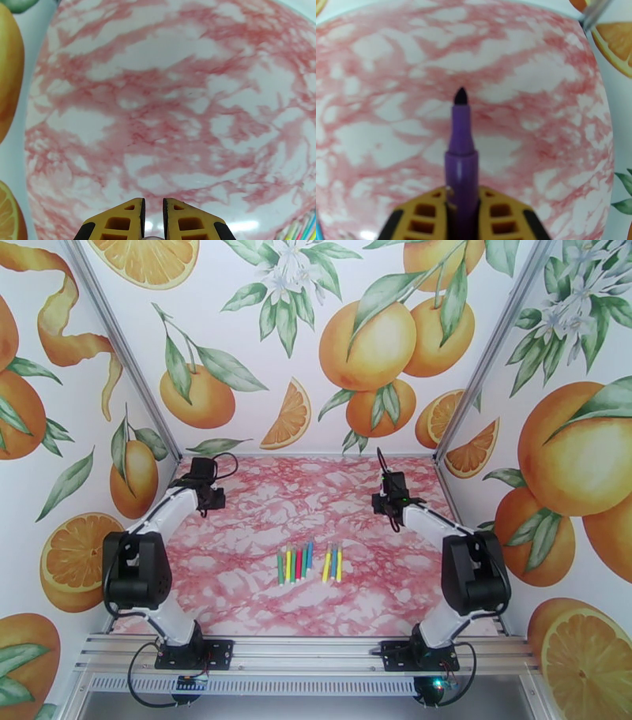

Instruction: Open the pen caps

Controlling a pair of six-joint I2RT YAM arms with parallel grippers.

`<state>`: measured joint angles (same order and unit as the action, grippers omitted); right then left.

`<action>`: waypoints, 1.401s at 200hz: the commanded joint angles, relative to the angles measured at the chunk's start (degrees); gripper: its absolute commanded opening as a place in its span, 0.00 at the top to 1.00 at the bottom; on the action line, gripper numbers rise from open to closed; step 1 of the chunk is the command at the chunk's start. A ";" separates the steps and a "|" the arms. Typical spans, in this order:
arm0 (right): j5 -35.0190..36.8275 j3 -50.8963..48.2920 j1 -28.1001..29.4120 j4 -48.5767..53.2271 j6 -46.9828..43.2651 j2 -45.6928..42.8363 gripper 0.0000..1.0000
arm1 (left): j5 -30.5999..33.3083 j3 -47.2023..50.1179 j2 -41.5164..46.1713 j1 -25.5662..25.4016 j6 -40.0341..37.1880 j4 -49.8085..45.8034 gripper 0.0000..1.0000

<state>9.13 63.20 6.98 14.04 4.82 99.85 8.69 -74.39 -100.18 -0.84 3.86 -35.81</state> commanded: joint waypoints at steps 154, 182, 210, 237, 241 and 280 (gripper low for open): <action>6.01 7.34 -5.95 7.87 1.97 10.85 1.00 | -6.81 -7.24 -15.80 3.55 -3.33 -1.18 0.91; 6.98 7.99 -6.11 8.70 2.31 12.02 1.00 | -6.57 -8.13 -16.93 3.55 -3.81 -2.08 0.87; 7.44 8.36 -6.45 9.26 2.67 12.67 0.98 | -5.89 -8.40 -17.50 3.60 -4.12 -2.65 0.84; 7.50 8.48 -7.00 9.73 3.36 13.07 0.92 | -5.79 -8.40 -17.77 3.65 -4.21 -2.86 0.79; 7.40 8.45 -7.09 9.77 3.45 13.01 0.90 | -5.74 -8.40 -17.77 3.59 -4.22 -2.82 0.78; 7.73 8.45 -7.42 10.28 3.40 13.01 0.85 | -5.09 -8.40 -17.95 3.73 -4.47 -2.93 0.73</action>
<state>15.09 70.41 -0.03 23.00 7.53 112.20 3.01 -80.90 -117.21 2.35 0.08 -37.93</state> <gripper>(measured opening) 0.181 0.256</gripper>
